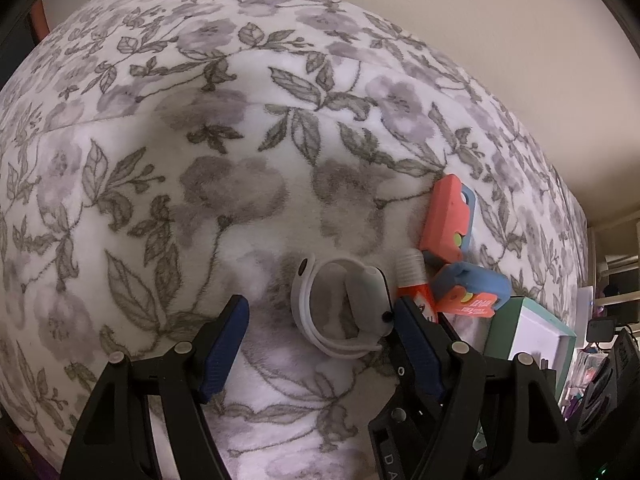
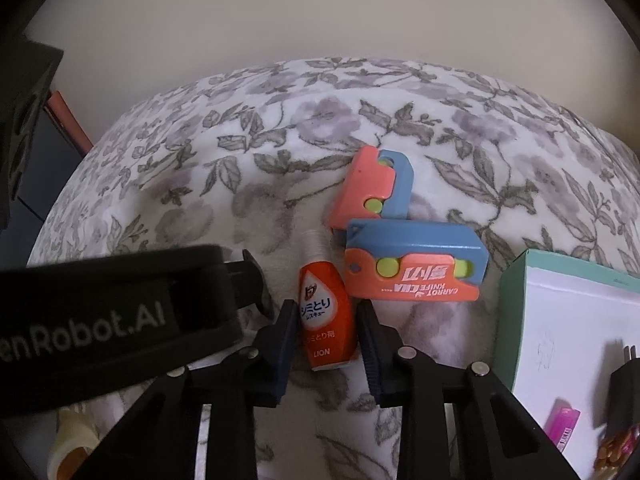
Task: Organize rigid objects
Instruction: 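Close the left tool on the white earbud case while the right tool grasps the red bottle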
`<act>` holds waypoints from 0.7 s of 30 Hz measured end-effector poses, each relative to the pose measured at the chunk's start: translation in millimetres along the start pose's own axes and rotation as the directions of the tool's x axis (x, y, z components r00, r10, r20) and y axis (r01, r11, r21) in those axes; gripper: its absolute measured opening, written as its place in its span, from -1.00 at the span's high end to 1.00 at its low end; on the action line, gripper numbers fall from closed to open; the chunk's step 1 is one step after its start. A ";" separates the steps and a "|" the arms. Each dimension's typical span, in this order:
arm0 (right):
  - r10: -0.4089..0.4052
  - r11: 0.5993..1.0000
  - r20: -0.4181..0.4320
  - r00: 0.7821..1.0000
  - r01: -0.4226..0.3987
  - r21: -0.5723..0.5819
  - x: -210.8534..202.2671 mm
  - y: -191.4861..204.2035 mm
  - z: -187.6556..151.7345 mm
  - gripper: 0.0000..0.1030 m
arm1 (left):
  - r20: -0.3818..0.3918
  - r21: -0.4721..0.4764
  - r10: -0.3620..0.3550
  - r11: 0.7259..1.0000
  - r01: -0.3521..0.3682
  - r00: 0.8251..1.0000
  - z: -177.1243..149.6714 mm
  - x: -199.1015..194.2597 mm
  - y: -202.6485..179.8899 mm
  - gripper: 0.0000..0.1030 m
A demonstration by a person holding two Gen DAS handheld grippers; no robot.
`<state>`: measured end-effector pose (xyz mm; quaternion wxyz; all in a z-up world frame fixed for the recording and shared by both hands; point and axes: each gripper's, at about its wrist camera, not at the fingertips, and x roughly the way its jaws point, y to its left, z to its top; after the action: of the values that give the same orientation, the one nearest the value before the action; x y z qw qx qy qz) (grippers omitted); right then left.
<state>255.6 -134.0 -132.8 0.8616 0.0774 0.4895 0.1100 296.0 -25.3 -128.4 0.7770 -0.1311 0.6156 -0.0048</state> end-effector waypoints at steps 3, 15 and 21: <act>0.005 1.000 -0.001 1.000 -0.005 0.009 -0.6 -1.4 -0.7 0.41 | -0.006 -0.002 -0.030 1.000 0.030 1.000 -0.5 0.6 -2.9 -0.24; 0.014 0.999 -0.015 1.000 -0.014 0.031 -5.0 -4.6 -2.4 0.41 | -0.016 -0.005 -0.058 0.998 0.058 0.998 0.3 -0.4 -5.8 -0.05; 0.028 0.999 -0.006 1.000 -0.027 0.041 -11.7 -5.4 -0.5 0.42 | -0.015 -0.017 -0.046 0.999 0.046 0.999 -0.8 -4.4 -2.7 -0.04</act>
<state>249.9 -142.3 -124.7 0.8566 0.1011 0.4934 0.1121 294.5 -27.3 -123.8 0.7709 -0.1516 0.6184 -0.0186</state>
